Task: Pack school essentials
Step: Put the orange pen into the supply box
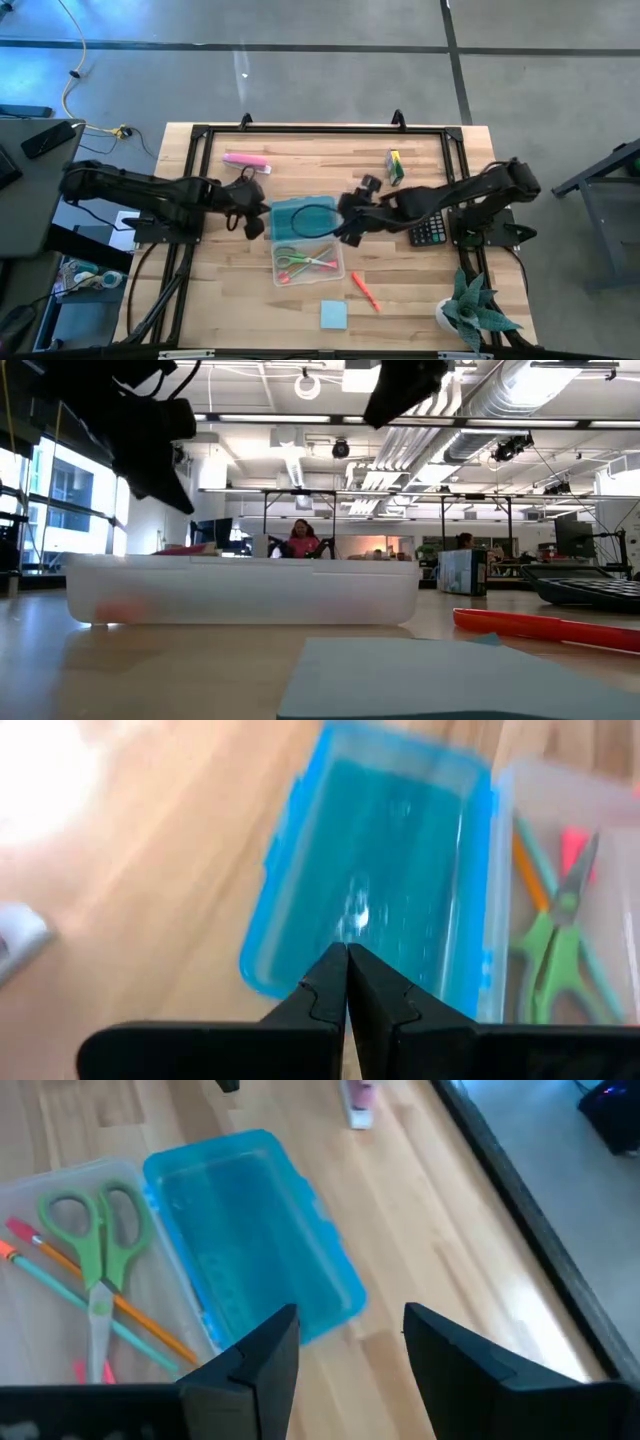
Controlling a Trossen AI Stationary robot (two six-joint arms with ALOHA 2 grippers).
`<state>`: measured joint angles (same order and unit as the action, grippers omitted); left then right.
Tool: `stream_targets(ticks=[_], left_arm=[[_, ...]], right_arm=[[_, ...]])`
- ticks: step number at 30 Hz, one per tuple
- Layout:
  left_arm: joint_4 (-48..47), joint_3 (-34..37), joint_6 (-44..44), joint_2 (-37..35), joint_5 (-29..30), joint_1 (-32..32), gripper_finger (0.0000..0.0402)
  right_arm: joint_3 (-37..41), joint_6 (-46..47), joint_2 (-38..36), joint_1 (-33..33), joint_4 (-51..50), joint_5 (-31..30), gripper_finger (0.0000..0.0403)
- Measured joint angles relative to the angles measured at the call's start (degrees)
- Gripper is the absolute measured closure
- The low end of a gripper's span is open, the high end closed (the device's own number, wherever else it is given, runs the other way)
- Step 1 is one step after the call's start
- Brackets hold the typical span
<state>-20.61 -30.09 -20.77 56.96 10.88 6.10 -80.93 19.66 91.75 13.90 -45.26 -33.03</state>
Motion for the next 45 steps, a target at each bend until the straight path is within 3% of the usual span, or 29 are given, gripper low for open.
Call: stream_targets(ticks=[4,9,15,20,26,32,38,45], left_arm=[[4.4,0.0,2.5,-1.3,0.1,1.3,0.0401],[10.3,0.0,5.9,-1.5,0.1,1.9,0.0401],[14.6,0.0,9.0,-1.5,0.3,1.9,0.0401],[17.1,0.0,9.0,-1.5,0.0,1.9,0.0401],[17.3,0.0,9.0,-1.5,-0.2,1.9,0.0392],[15.4,0.0,9.0,-1.5,-0.2,1.8,0.0352],[14.2,0.0,5.6,-1.5,-0.4,1.6,0.0296],[13.2,0.0,2.0,-1.5,-1.2,1.6,0.0249]], right_arm=[[0.1,2.0,-5.4,0.0,-6.9,-2.4,0.0231],[6.5,14.6,-10.2,0.0,-10.9,-4.1,0.0231],[16.8,28.3,-11.0,0.5,-6.3,6.6,0.0231],[18.6,33.4,-9.6,3.1,-0.1,11.9,0.0231],[14.2,32.5,-7.6,8.0,6.2,11.3,0.0231],[5.7,28.1,-2.6,11.4,6.2,7.2,0.0231],[-4.1,30.5,5.1,12.7,-4.5,8.3,0.0231],[-11.1,38.6,14.5,14.7,-12.1,16.1,0.0231]])
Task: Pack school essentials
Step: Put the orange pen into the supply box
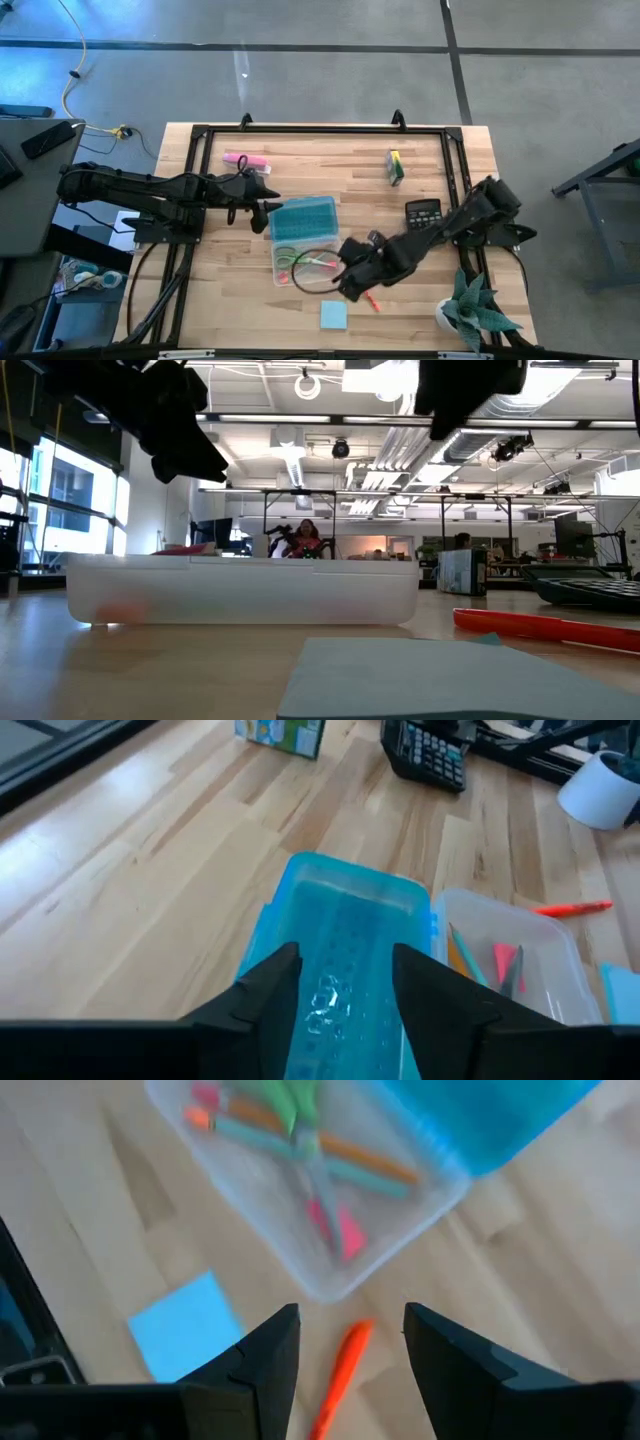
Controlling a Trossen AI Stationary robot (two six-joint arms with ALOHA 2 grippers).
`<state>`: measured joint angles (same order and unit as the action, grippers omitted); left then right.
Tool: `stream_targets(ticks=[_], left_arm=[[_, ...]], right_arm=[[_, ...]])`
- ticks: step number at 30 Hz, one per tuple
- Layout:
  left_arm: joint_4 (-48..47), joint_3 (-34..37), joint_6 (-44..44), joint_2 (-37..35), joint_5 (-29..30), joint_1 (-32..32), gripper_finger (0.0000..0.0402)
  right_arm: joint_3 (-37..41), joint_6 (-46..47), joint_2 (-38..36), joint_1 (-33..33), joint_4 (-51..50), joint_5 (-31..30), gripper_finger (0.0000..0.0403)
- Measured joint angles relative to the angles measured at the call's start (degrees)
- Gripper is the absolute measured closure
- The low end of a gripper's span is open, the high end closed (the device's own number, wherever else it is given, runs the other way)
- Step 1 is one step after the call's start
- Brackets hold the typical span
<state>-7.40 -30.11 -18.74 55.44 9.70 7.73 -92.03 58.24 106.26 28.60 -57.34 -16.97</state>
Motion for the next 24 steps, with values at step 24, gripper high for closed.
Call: stream_targets(ticks=[24], left_arm=[[-1.4,0.0,-2.3,0.0,-4.5,-5.1,0.0245]], right_arm=[[2.1,21.5,12.6,4.8,2.8,3.5,0.0231]])
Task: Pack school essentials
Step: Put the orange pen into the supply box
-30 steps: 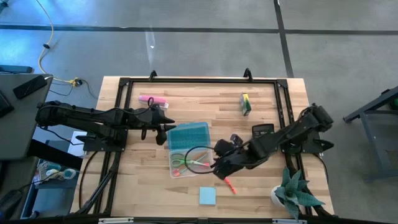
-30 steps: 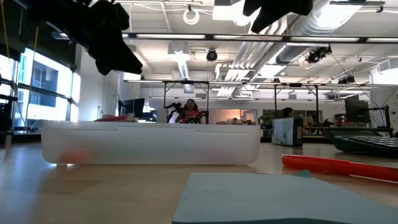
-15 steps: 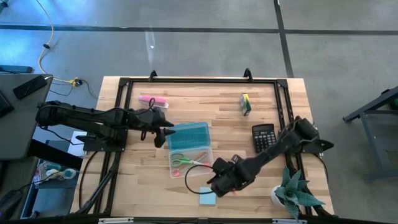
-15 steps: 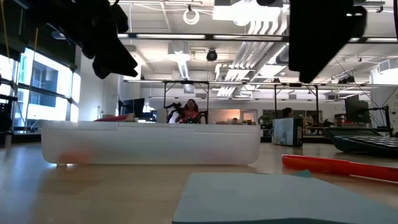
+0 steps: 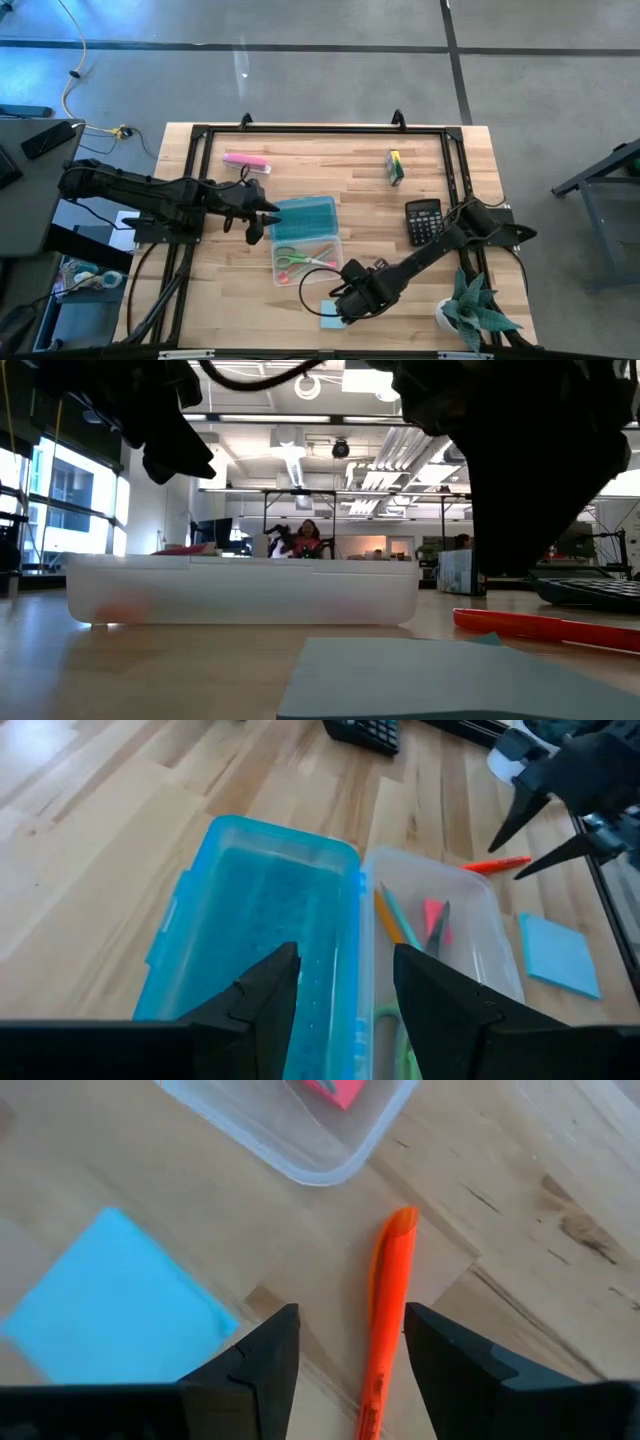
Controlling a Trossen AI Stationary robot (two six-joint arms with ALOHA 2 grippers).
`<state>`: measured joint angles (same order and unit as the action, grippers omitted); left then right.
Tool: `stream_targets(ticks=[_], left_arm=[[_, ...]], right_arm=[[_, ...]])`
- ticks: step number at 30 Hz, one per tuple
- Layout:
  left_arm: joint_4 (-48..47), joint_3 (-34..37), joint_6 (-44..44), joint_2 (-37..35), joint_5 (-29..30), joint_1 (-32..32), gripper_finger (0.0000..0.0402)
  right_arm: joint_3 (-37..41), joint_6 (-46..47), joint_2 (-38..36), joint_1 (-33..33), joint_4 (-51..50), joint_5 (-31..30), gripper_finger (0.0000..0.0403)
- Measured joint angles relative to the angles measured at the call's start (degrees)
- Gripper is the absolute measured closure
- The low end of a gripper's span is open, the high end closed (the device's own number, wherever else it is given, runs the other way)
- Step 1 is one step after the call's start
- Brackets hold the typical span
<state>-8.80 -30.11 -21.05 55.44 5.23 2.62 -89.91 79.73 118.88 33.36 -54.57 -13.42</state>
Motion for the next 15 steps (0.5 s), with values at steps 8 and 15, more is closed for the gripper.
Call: stream_targets(ticks=[8,15], left_arm=[[0.0,0.0,0.0,0.0,2.1,-0.9,0.0245],[0.0,0.0,0.1,0.0,5.1,-1.2,0.0245]], right_arm=[[0.0,1.4,2.4,0.0,-1.7,-0.5,0.0231],[-0.2,1.6,5.4,0.0,-2.1,2.0,0.0233]])
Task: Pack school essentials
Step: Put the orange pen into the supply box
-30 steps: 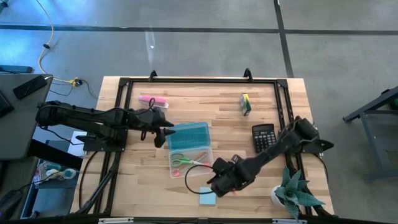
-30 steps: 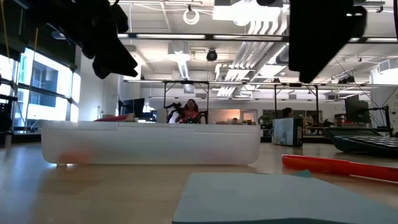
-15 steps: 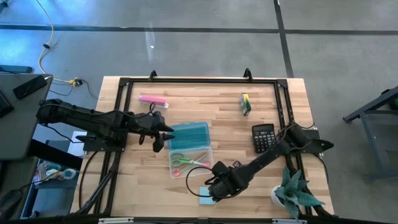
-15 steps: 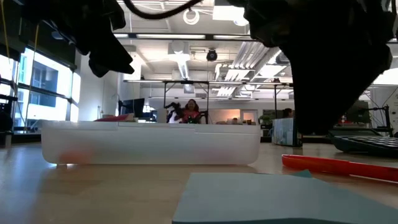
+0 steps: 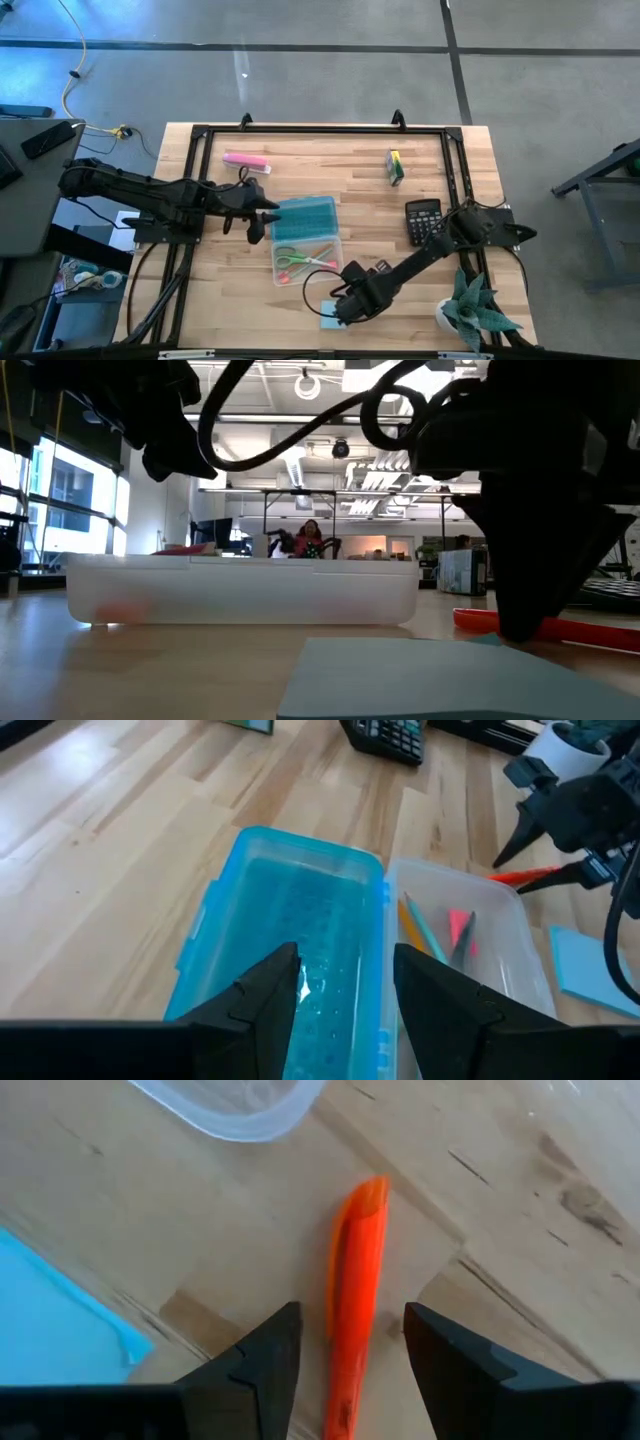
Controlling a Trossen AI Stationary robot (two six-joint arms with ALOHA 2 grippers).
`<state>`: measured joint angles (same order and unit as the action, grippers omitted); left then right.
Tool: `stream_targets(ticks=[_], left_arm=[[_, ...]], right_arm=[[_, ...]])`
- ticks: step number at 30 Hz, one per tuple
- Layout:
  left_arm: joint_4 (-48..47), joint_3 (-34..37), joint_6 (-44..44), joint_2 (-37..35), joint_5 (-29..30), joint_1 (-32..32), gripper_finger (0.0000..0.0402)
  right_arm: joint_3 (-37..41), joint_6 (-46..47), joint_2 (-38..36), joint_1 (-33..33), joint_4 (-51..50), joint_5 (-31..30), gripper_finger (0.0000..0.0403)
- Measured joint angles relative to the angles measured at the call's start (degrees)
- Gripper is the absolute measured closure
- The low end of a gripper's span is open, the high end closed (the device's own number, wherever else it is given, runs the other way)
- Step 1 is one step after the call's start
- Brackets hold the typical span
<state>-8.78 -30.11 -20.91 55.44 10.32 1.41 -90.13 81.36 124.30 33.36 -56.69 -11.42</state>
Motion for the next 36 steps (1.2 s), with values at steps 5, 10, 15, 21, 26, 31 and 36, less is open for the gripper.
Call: stream_targets(ticks=[5,10,15,21,26,31,36], left_arm=[[0.0,0.0,0.0,0.0,1.2,0.0,0.0245],[0.0,0.0,0.0,0.0,2.8,0.0,0.0245],[0.0,0.0,0.0,0.0,2.7,0.0,0.0245],[-0.7,0.0,0.0,0.0,0.0,0.0,0.0245],[-1.0,0.0,0.0,0.0,-2.2,0.0,0.0245],[-1.3,0.0,0.0,0.0,-2.4,0.0,0.0245],[-2.7,0.0,1.8,0.0,-2.5,0.0,0.0245]], right_arm=[[0.0,2.1,0.3,-0.1,-0.2,1.2,0.0274],[0.0,2.7,0.4,-0.1,0.4,1.9,0.0347],[0.1,2.6,0.3,0.1,-0.4,2.3,0.0392],[0.4,3.5,-1.2,1.8,-0.8,0.1,0.0378],[0.4,2.8,-5.8,2.9,-0.8,-7.6,0.0382],[0.4,-4.3,-10.2,1.3,2.1,-15.7,0.0382],[0.2,-19.4,-12.8,-2.9,10.4,-19.2,0.0382]])
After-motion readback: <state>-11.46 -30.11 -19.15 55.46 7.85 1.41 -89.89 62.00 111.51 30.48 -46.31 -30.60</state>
